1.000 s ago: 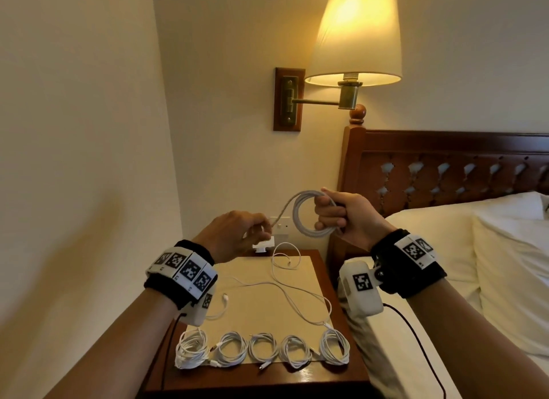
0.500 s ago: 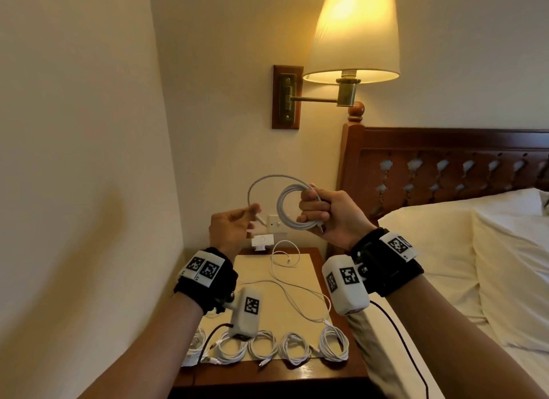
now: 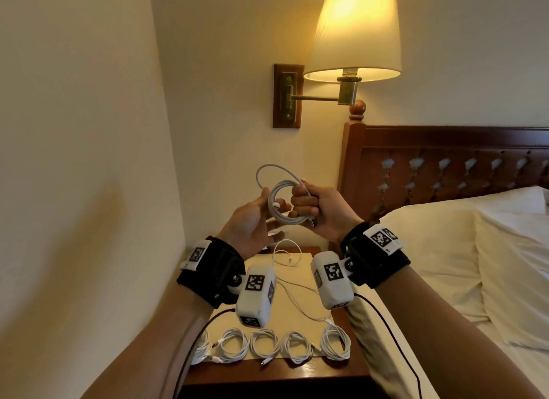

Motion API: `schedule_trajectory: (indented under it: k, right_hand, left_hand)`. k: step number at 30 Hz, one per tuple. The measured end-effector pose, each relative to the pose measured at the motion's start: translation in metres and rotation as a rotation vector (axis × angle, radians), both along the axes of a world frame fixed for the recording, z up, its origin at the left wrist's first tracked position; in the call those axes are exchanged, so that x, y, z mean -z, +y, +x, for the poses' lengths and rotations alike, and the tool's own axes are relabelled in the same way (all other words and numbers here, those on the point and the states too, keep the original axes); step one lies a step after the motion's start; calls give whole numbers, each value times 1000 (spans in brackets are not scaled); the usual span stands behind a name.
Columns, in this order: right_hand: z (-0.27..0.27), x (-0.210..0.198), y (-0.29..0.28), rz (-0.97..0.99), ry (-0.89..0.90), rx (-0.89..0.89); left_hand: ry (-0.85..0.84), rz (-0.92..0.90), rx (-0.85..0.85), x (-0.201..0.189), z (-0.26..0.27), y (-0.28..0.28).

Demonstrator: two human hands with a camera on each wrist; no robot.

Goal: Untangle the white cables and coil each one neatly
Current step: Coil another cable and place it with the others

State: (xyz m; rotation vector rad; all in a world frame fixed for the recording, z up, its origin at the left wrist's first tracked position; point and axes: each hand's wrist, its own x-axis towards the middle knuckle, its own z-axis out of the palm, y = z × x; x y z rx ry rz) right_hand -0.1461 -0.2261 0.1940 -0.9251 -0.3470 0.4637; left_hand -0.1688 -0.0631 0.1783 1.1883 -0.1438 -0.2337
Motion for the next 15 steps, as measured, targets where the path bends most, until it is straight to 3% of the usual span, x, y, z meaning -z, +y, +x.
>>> schedule_trajectory:
  k: [2,5,9,13,15]
  right_hand:
    - [1,-1,1,-31,-17,28]
    - [3,-5,1,-95,-89,70]
    - [4,-7,3,-159,-165,128]
    - [5,-1,9,-208,-211,194]
    - [6,-1,12,-210,-230,222]
  left_hand:
    - [-27,76,-23,-1,-5,-4]
    - [-171,347,-139,-1,-9,-8]
    - [-299,506,-199,-2,-11,-11]
    - [-448,873,-413,8,-9,-15]
    - [-507,975,-480,16,-12,-16]
